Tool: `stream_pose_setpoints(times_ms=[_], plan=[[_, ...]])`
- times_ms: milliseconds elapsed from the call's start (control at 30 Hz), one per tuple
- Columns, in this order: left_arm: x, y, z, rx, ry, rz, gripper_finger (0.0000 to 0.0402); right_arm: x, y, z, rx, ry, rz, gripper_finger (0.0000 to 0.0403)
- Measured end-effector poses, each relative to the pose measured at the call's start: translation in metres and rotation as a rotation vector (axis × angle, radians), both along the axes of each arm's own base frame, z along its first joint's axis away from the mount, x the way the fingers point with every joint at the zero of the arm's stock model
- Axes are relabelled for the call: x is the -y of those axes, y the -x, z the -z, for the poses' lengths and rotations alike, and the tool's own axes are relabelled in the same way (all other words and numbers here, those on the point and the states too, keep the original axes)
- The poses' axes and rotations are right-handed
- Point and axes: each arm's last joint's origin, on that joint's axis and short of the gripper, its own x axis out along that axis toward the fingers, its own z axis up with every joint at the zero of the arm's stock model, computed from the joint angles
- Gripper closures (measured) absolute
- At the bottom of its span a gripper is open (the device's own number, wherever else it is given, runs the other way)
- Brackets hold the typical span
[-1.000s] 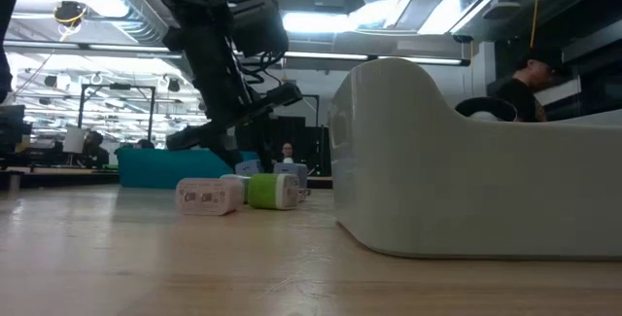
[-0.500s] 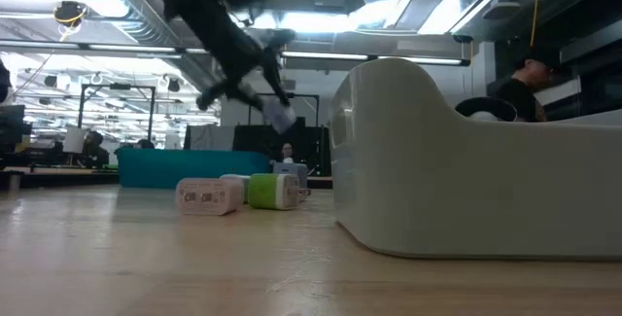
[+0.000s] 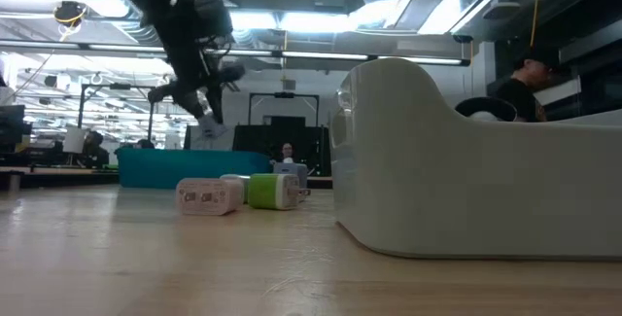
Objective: Pick & Place Office items
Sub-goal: Put the left blue charger adapter into the blue bin, then put the blue charger adapter into the blue bin
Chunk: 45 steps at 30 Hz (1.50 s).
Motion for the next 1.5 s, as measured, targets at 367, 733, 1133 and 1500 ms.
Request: stream_pose_setpoints(times_ms=[367,733,1133,1500], plan=[[-0.046,-0.003,0.023,-0.103,0.039,0.056,0.0283,0.001,0.0,-0.001,0.019,-0.013,0.038,0.0048],[-0.07,-0.007,0.032,-0.153,0.073,0.063,0.0283,0.002,0.0,-0.001,0.03,-0.009,0.074,0.0048],[-0.074,-0.01,0.031,-0.178,0.018,0.139,0.0201,-0.004,0.002,-0.001,0.048,-0.01,0.095,0.0048],[-0.045,-0.02,0.005,-0.004,0.06,0.486,0.0198,-0.004,0.002,-0.001,0.048,-0.013,0.093,0.0048]])
